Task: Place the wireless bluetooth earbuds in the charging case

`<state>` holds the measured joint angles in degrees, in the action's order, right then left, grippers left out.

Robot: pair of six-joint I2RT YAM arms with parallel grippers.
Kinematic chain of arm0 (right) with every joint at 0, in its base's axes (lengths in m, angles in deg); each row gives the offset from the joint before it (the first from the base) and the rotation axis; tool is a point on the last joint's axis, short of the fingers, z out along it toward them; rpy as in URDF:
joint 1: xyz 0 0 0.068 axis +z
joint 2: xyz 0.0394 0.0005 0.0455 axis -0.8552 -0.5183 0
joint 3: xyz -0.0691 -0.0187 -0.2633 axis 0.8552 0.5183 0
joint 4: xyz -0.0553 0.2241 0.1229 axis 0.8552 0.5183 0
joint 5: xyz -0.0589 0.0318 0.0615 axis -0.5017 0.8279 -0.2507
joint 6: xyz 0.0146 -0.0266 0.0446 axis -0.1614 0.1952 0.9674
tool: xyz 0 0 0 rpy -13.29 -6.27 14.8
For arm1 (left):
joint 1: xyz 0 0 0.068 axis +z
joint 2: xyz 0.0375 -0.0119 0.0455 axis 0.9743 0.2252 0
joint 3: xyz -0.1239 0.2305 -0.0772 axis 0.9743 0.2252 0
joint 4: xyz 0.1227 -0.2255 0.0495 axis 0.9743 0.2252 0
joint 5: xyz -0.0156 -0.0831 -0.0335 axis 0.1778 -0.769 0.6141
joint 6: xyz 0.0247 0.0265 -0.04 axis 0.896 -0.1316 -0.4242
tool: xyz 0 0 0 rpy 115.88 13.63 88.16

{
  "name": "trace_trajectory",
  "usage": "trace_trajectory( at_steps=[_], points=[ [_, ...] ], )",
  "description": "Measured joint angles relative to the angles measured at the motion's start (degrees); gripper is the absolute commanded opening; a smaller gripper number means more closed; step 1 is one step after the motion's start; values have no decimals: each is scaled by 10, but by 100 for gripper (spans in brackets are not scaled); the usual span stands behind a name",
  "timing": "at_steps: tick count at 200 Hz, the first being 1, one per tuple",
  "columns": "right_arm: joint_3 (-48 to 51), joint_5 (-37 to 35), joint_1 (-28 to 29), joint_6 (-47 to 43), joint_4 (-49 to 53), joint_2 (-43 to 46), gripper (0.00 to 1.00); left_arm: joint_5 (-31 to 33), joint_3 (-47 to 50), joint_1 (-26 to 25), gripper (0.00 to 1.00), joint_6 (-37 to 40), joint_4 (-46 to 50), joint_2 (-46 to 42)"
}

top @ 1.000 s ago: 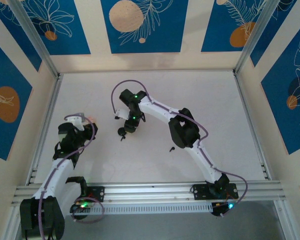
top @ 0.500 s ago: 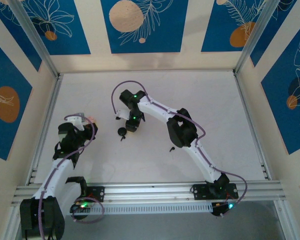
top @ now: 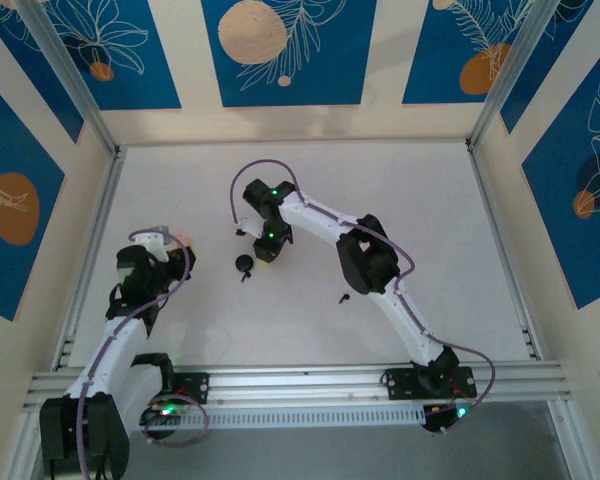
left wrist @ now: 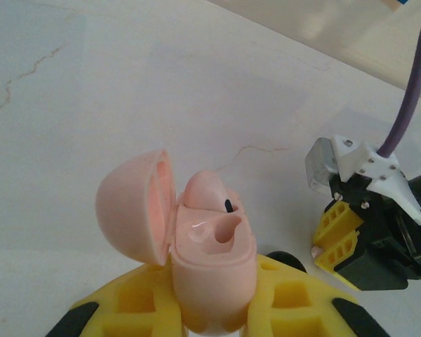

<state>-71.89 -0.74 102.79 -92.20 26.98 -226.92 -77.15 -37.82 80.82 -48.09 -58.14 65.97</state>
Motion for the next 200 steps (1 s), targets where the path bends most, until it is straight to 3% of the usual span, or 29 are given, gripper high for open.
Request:
trace_trajectory(
  at_steps=[60,103,119,152,200],
  points=[
    [200,-24,-17,186,-34,117,24,-25,0,-14,6,-1,-23,0],
    [312,-30,-36,311,-60,184,24,-45,1,-58,7,-2,-85,31],
    [338,-32,-37,347,-67,201,25,-48,1,-83,7,-2,-106,53],
    [371,-30,-37,402,-70,225,38,-50,-1,-130,7,0,-133,106],
    [372,-27,-38,409,-43,274,41,-54,-13,-147,7,5,-158,144]
  ],
)
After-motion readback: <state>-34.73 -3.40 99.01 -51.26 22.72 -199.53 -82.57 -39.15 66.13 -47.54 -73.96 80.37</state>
